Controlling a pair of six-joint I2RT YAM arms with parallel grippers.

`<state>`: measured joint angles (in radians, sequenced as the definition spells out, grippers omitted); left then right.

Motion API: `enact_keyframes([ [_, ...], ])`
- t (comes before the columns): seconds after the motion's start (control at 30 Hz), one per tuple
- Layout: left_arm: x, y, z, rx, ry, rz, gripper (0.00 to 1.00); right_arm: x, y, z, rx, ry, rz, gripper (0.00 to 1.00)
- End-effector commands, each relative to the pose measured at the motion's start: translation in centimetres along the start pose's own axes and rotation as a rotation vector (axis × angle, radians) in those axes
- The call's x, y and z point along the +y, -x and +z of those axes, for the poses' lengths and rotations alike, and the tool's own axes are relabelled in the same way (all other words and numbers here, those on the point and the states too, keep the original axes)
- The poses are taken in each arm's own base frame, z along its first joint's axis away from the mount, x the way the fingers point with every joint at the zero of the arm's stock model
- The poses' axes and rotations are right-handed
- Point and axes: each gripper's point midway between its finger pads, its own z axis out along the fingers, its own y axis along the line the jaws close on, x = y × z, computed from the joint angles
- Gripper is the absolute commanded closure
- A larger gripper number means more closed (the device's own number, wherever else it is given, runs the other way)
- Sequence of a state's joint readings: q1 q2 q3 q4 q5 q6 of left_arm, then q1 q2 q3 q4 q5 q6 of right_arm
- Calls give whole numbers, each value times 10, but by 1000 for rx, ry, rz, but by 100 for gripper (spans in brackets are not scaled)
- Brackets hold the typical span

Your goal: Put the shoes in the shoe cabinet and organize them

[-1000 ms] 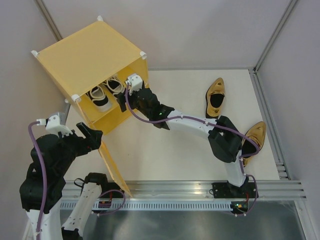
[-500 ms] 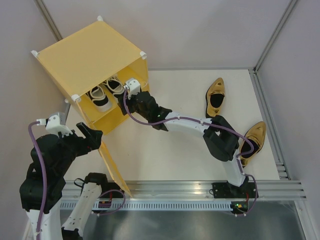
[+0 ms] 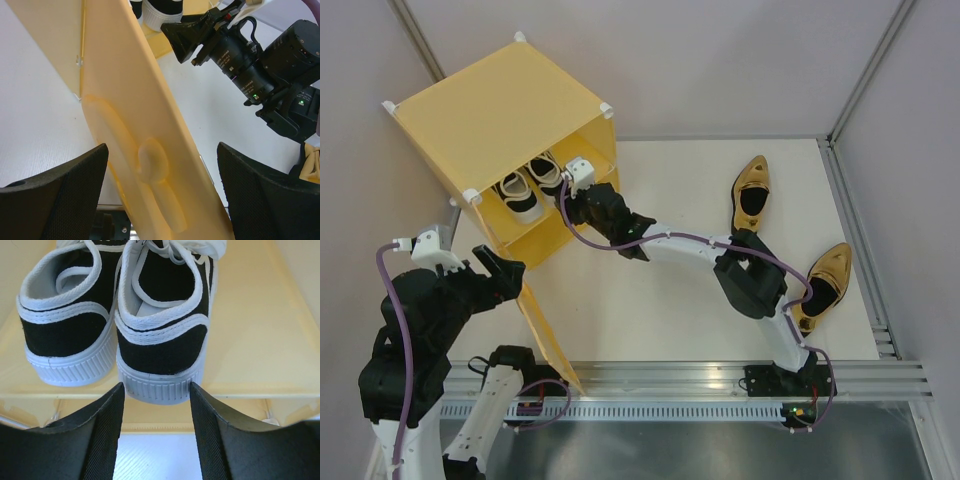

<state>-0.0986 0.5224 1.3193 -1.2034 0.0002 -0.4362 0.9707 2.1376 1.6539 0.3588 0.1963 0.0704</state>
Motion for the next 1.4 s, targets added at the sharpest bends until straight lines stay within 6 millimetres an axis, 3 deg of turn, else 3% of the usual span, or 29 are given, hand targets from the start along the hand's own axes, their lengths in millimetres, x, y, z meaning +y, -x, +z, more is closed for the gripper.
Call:
enact_keyframes([
  [0.0, 3, -1, -7, 9, 15, 14, 9, 11, 22, 11, -67, 42, 2, 41],
  [0.37, 5, -1, -8, 7, 26, 16, 9, 13, 17, 22, -63, 37, 20, 41],
  [0.5, 6, -2, -8, 6, 27, 17, 9, 9, 13, 13, -50, 30, 21, 37],
  [0.53, 5, -2, -8, 7, 26, 16, 9, 10, 24, 7, -66, 36, 23, 36],
  [0.73, 5, 0, -8, 6, 24, 15, 9, 14, 39, -18, -62, 61, 48, 33],
  [0.9, 6, 0, -8, 4, 31, 12, 9, 31, 42, -35, -50, 110, 64, 36],
  [1.13, 4, 1, -7, 7, 29, 2, 9, 65, 34, -34, -39, 203, 109, 59],
  [1.37, 4, 1, -6, 10, 30, 2, 9, 88, 33, -27, -45, 258, 128, 60],
])
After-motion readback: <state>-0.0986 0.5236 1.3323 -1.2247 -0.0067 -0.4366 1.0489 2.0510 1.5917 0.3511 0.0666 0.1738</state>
